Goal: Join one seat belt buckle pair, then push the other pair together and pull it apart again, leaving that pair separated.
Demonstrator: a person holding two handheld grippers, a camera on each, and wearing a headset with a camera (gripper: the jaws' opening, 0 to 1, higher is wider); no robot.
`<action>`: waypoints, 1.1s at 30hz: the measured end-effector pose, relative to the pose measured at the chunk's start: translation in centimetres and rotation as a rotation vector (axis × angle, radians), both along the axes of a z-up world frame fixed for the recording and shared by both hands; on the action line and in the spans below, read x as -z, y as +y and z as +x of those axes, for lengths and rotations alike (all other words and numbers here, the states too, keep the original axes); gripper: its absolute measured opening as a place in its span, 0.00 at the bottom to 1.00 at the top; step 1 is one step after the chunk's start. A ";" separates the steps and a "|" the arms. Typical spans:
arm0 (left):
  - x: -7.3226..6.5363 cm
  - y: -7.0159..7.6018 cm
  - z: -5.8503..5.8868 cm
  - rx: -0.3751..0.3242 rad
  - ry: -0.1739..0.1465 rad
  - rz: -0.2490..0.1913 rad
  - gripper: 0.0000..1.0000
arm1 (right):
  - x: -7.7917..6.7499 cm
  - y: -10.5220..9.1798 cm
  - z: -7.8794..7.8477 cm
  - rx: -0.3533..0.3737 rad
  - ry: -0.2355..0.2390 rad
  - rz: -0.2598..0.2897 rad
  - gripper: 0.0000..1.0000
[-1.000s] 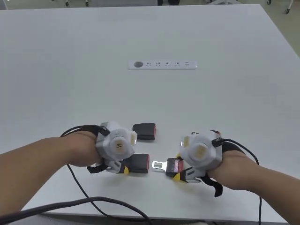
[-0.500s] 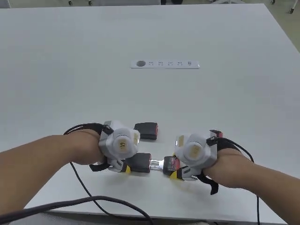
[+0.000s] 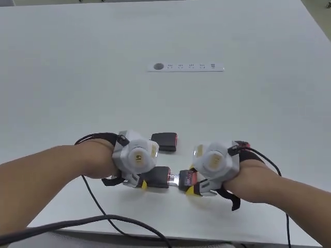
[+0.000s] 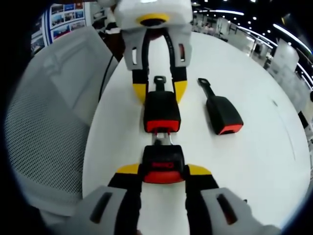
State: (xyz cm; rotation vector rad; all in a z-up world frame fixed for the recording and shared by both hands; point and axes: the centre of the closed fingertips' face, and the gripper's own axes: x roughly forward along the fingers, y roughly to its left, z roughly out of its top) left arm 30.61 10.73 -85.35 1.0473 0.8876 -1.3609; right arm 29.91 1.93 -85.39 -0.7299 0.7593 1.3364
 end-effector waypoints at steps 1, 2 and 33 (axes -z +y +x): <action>0.0 0.0 0.0 0.000 0.001 -0.001 0.32 | 0.0 0.0 0.0 0.000 0.005 0.000 0.33; 0.0 0.0 0.0 0.002 0.002 -0.001 0.32 | 0.0 0.1 0.1 -0.001 0.007 0.000 0.32; 0.1 0.0 0.0 -0.015 0.006 0.025 0.31 | -0.1 1.4 0.1 0.014 0.015 -0.012 0.32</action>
